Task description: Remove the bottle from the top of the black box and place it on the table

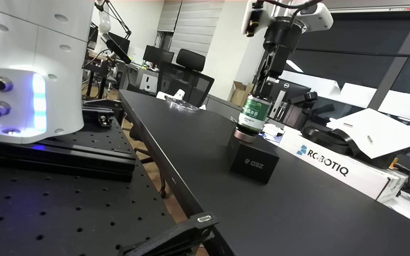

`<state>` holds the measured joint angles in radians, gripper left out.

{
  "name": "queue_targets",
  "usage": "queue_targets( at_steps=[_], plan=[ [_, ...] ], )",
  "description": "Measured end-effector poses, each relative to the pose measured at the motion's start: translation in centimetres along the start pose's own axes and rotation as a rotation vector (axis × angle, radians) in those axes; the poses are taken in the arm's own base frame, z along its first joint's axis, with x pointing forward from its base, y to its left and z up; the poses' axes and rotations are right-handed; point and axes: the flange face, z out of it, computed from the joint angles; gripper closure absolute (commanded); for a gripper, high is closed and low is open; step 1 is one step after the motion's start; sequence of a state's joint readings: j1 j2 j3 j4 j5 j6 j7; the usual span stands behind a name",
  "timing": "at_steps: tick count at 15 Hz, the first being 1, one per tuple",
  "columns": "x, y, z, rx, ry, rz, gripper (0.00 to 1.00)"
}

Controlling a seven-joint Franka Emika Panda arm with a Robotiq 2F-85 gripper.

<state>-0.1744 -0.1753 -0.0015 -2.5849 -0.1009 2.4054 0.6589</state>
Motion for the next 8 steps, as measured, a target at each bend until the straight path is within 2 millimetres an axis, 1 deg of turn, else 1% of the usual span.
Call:
queue_targets(
  at_steps=[5, 8],
  plan=[
    [0.0, 0.1, 0.5, 0.011, 0.012, -0.023, 0.0],
    [0.1, 0.2, 1.1, 0.014, 0.013, -0.032, 0.0]
  ],
)
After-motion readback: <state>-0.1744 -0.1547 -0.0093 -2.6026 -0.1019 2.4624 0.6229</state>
